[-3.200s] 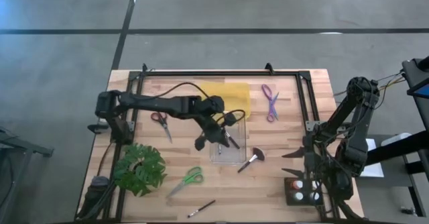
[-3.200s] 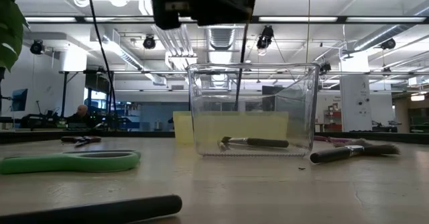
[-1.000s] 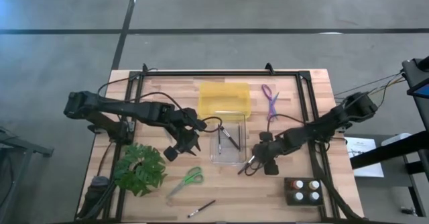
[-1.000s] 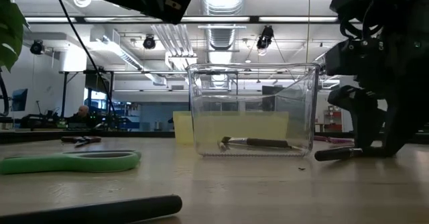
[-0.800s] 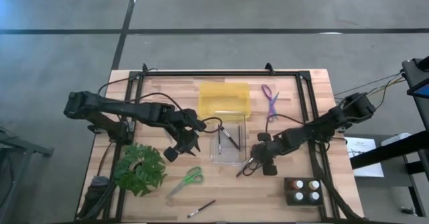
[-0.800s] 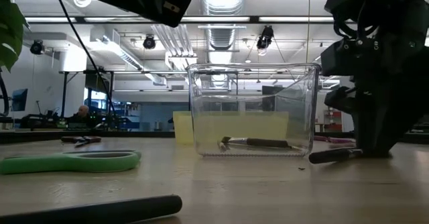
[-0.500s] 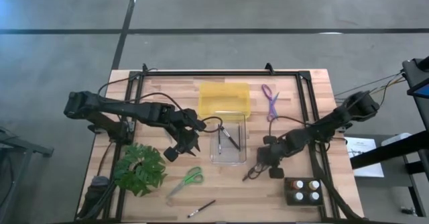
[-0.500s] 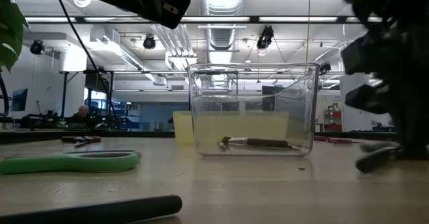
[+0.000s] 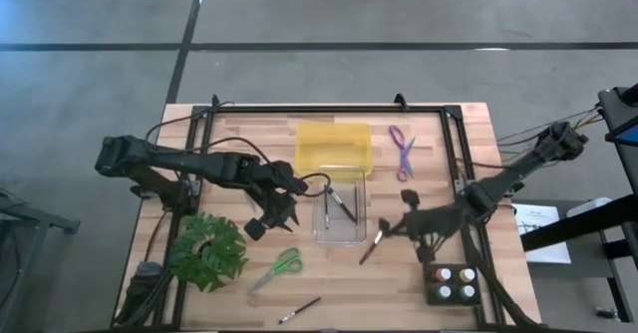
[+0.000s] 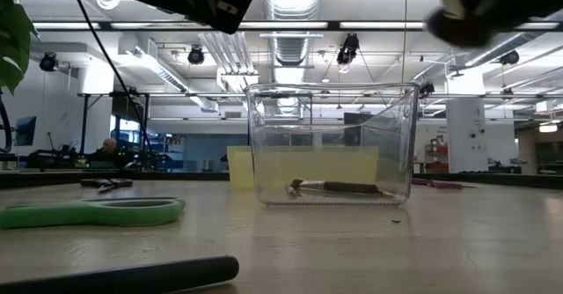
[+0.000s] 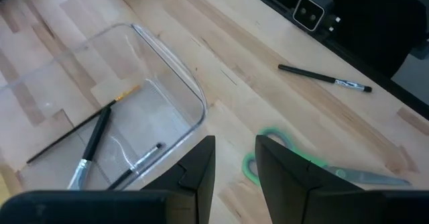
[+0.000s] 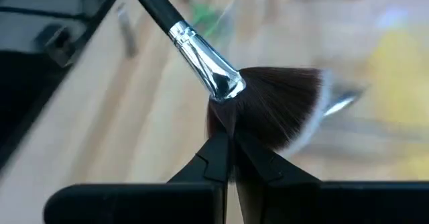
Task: Pick & Place Paint Supplies
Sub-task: Put the silver highlighter brush into the transparent bin
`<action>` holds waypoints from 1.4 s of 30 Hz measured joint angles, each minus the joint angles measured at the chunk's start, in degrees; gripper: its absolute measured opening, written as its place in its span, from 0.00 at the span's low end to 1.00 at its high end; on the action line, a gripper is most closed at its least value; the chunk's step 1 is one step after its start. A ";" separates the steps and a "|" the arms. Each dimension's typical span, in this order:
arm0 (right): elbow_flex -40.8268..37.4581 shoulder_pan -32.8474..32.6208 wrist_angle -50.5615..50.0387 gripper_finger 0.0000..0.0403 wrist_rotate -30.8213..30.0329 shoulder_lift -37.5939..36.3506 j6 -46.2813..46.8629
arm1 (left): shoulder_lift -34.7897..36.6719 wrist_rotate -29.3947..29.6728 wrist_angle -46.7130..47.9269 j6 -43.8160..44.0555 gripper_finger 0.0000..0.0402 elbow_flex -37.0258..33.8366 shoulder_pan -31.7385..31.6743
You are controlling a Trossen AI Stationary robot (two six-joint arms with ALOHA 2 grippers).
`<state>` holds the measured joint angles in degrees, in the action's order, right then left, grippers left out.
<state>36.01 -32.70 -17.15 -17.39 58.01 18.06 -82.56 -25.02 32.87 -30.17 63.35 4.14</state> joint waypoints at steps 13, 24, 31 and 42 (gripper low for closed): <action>0.09 27.74 20.46 0.02 21.27 7.30 -29.14 | 0.00 0.20 -0.97 0.22 0.29 0.04 0.00; 0.09 36.93 29.98 0.02 32.77 22.56 -33.74 | 0.00 0.20 -0.70 0.22 0.29 0.04 0.00; 0.09 37.40 30.90 0.02 32.90 25.32 -33.39 | 0.00 0.20 -0.68 0.22 0.29 0.04 0.00; 0.11 37.38 30.50 0.04 32.44 20.11 -31.73 | 0.00 0.18 -0.46 0.22 0.29 0.04 0.00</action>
<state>36.12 4.69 13.35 15.05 78.13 -13.67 -82.56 -24.84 32.40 -29.95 63.40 4.14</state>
